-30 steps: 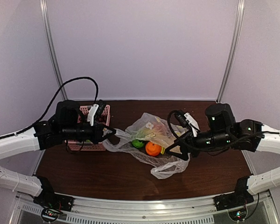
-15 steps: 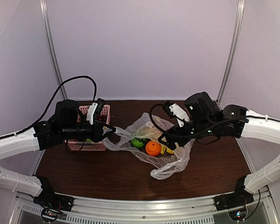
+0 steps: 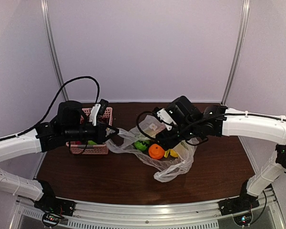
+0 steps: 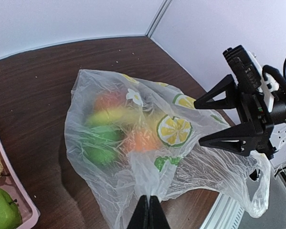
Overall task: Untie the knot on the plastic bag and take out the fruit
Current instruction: Pass from the left arm to the right
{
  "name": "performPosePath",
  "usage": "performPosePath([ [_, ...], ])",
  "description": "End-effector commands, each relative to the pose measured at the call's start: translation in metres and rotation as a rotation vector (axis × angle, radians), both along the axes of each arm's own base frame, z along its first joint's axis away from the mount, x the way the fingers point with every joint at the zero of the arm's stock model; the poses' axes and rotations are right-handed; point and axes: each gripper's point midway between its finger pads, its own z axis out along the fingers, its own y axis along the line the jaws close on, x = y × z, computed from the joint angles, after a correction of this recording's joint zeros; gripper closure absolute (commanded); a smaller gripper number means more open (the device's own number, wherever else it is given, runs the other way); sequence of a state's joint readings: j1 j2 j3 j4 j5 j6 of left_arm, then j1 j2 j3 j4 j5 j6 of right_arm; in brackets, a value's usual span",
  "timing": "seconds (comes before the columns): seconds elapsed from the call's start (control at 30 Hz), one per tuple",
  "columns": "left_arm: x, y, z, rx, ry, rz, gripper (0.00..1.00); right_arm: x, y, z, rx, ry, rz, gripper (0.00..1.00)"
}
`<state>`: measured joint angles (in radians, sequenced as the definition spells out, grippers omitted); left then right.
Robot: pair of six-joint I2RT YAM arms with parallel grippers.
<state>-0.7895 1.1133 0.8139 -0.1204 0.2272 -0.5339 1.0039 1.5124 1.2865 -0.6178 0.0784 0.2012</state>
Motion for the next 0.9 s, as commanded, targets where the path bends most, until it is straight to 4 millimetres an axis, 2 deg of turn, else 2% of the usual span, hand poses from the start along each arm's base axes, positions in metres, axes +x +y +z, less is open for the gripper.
performPosePath([
  [0.0,0.008,-0.006,0.028,-0.051,-0.064,0.011,1.00,0.018,-0.003,0.002,-0.061,-0.054,-0.069,0.33],
  [0.1,0.011,-0.008,0.032,-0.047,-0.078,0.011,1.00,0.027,-0.006,0.000,-0.078,-0.052,-0.104,0.46],
  [0.13,0.012,-0.009,0.034,-0.046,-0.082,0.009,1.00,0.031,-0.009,0.001,-0.082,-0.056,-0.118,0.54],
  [0.23,0.018,-0.012,0.041,-0.035,-0.102,0.012,1.00,0.048,-0.023,0.010,-0.081,-0.065,-0.176,0.86],
  [0.3,0.024,-0.014,0.049,-0.027,-0.119,0.013,1.00,0.063,-0.038,0.025,-0.072,-0.083,-0.231,1.00],
  [0.4,0.041,-0.017,0.063,-0.008,-0.145,0.031,0.99,0.085,-0.066,0.065,-0.041,-0.143,-0.325,1.00],
  [0.47,0.051,-0.020,0.076,-0.007,-0.166,0.042,0.93,0.097,-0.086,0.096,0.006,-0.184,-0.389,1.00],
  [0.5,0.055,-0.021,0.084,-0.009,-0.177,0.045,0.85,0.101,-0.096,0.109,0.030,-0.200,-0.417,1.00],
  [0.53,0.058,-0.023,0.092,-0.016,-0.189,0.045,0.72,0.104,-0.104,0.123,0.056,-0.217,-0.442,1.00],
  [0.6,0.061,-0.027,0.105,-0.033,-0.211,0.043,0.40,0.105,-0.115,0.141,0.091,-0.241,-0.472,1.00],
  [0.63,0.062,-0.029,0.110,-0.042,-0.217,0.040,0.31,0.104,-0.118,0.148,0.105,-0.248,-0.483,1.00],
  [0.67,0.062,-0.030,0.114,-0.052,-0.221,0.036,0.23,0.103,-0.118,0.150,0.121,-0.245,-0.483,1.00],
  [0.73,0.059,-0.031,0.115,-0.070,-0.215,0.027,0.16,0.100,-0.113,0.147,0.153,-0.224,-0.469,1.00],
  [0.8,0.054,-0.031,0.110,-0.091,-0.199,0.016,0.14,0.098,-0.109,0.137,0.173,-0.198,-0.469,1.00],
  [0.87,0.047,-0.031,0.097,-0.113,-0.154,0.005,0.14,0.097,-0.108,0.128,0.198,-0.181,-0.481,1.00],
])
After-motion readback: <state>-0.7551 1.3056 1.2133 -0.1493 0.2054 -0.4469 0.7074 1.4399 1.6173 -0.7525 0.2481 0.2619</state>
